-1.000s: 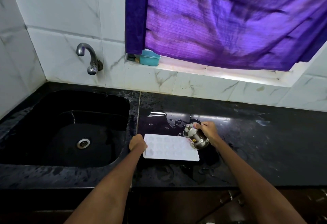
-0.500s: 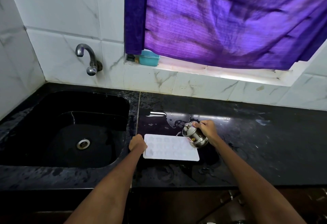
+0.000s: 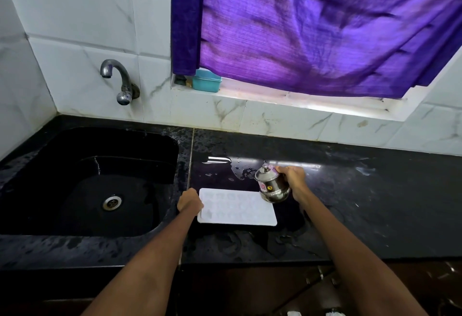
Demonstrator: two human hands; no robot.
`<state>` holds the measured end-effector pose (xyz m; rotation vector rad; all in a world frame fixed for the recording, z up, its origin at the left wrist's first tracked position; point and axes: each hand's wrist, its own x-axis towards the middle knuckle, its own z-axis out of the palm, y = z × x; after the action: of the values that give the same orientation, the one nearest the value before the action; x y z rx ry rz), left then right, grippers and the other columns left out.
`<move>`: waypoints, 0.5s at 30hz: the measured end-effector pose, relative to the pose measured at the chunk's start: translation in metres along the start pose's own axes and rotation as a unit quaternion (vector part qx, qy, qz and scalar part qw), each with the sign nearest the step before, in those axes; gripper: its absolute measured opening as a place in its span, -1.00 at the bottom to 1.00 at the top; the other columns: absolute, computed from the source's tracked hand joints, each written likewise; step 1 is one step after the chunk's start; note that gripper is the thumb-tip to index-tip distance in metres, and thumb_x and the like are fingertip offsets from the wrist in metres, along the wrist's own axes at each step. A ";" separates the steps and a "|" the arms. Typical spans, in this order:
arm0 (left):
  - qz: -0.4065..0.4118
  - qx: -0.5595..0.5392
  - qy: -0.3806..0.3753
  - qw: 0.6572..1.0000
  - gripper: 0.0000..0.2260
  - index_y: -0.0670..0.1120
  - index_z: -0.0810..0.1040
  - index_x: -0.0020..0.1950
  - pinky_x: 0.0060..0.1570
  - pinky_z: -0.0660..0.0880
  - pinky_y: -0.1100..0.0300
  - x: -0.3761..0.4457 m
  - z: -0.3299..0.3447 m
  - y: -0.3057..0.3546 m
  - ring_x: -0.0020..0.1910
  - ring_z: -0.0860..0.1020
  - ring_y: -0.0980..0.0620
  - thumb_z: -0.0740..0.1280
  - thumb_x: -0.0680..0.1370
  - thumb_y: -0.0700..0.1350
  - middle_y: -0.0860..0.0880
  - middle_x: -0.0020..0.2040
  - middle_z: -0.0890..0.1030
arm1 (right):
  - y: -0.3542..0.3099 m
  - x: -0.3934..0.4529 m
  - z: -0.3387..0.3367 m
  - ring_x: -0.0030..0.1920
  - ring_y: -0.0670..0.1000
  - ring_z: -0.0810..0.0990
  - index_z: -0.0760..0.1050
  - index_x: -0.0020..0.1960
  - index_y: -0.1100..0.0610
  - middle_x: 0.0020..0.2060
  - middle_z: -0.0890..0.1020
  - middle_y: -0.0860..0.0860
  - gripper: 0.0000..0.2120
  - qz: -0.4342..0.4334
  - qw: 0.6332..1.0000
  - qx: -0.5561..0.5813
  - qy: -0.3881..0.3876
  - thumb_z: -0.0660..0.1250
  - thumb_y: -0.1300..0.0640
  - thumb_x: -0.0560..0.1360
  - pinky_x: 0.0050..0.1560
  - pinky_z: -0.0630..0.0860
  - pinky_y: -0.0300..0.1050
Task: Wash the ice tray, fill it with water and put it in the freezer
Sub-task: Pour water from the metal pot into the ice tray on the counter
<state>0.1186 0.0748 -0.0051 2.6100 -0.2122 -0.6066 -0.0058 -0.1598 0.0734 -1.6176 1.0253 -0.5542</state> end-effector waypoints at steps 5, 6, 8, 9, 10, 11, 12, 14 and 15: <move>0.002 0.001 0.001 1.000 -0.58 -0.21 0.46 0.31 0.19 0.48 0.05 0.000 0.001 0.000 0.30 0.50 -0.15 0.43 0.48 -0.14 -0.18 0.32 0.50 | -0.007 0.000 -0.007 -0.42 -0.07 0.50 0.46 -0.42 0.14 -0.44 0.56 0.02 -0.75 -0.021 0.999 -0.023 0.006 0.42 0.27 0.39 -0.62 0.35 -0.43; 0.002 0.001 0.001 1.000 -0.58 -0.21 0.45 0.31 0.19 0.48 0.05 0.000 0.001 0.000 0.30 0.50 -0.15 0.42 0.49 -0.14 -0.18 0.32 0.50 | -0.006 0.000 -0.008 -0.43 -0.07 0.48 0.45 -0.45 0.14 -0.46 0.54 0.02 -0.72 -0.027 0.999 -0.040 0.007 0.42 0.28 0.39 -0.63 0.33 -0.43; 0.001 0.001 0.001 1.000 -0.58 -0.21 0.46 0.31 0.19 0.49 0.05 0.000 0.001 0.000 0.29 0.50 -0.15 0.42 0.49 -0.14 -0.18 0.32 0.50 | 0.000 0.000 -0.009 -0.44 -0.06 0.46 0.43 -0.47 0.15 -0.48 0.52 0.03 -0.70 -0.034 0.996 -0.082 0.004 0.41 0.28 0.40 -0.61 0.34 -0.39; 0.001 0.001 0.001 1.000 -0.58 -0.21 0.46 0.31 0.18 0.49 0.06 0.000 0.001 0.000 0.29 0.51 -0.15 0.42 0.49 -0.14 -0.18 0.31 0.51 | 0.003 0.000 -0.009 -0.46 -0.05 0.43 0.41 -0.48 0.15 -0.50 0.50 0.04 -0.68 -0.038 0.994 -0.104 0.005 0.41 0.27 0.40 -0.57 0.34 -0.33; 0.002 0.002 0.001 1.000 -0.58 -0.21 0.46 0.30 0.18 0.49 0.06 0.000 0.001 0.000 0.28 0.51 -0.15 0.42 0.49 -0.13 -0.18 0.31 0.51 | 0.007 0.000 -0.010 -0.48 -0.06 0.39 0.38 -0.50 0.14 -0.52 0.46 0.04 -0.65 -0.043 0.992 -0.120 0.007 0.41 0.26 0.39 -0.53 0.31 -0.27; 0.002 0.003 0.002 1.000 -0.58 -0.21 0.46 0.30 0.18 0.49 0.06 0.000 0.001 0.000 0.28 0.51 -0.15 0.42 0.48 -0.13 -0.18 0.31 0.51 | 0.012 0.000 -0.010 -0.50 -0.06 0.34 0.34 -0.53 0.13 -0.55 0.41 0.03 -0.61 -0.048 0.990 -0.132 0.009 0.41 0.27 0.39 -0.50 0.24 -0.22; 0.001 0.003 0.002 1.000 -0.58 -0.21 0.46 0.30 0.17 0.50 0.06 0.000 0.001 0.000 0.28 0.52 -0.15 0.43 0.48 -0.13 -0.18 0.31 0.51 | 0.016 0.000 -0.011 -0.51 -0.06 0.29 0.29 -0.55 0.11 -0.57 0.36 0.02 -0.58 -0.053 0.989 -0.139 0.008 0.41 0.28 0.39 -0.47 0.19 -0.20; 0.001 0.004 0.003 1.000 -0.59 -0.21 0.47 0.30 0.17 0.50 0.06 0.000 0.001 0.000 0.28 0.52 -0.14 0.43 0.48 -0.14 -0.18 0.30 0.52 | 0.021 0.000 -0.012 -0.51 -0.06 0.21 0.22 -0.56 0.10 -0.58 0.27 0.01 -0.53 -0.064 0.986 -0.154 0.000 0.41 0.30 0.38 -0.45 0.12 -0.17; 0.001 0.003 0.004 1.000 -0.59 -0.21 0.47 0.29 0.17 0.50 0.06 0.000 0.002 0.000 0.27 0.52 -0.14 0.43 0.49 -0.14 -0.18 0.29 0.52 | 0.022 0.000 -0.012 -0.50 -0.06 0.19 0.21 -0.55 0.09 -0.57 0.25 0.01 -0.52 -0.068 0.984 -0.164 -0.002 0.41 0.30 0.37 -0.45 0.10 -0.16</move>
<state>0.1175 0.0742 -0.0061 2.6183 -0.2139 -0.5951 -0.0228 -0.1675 0.0564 -1.9900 1.0474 -0.4898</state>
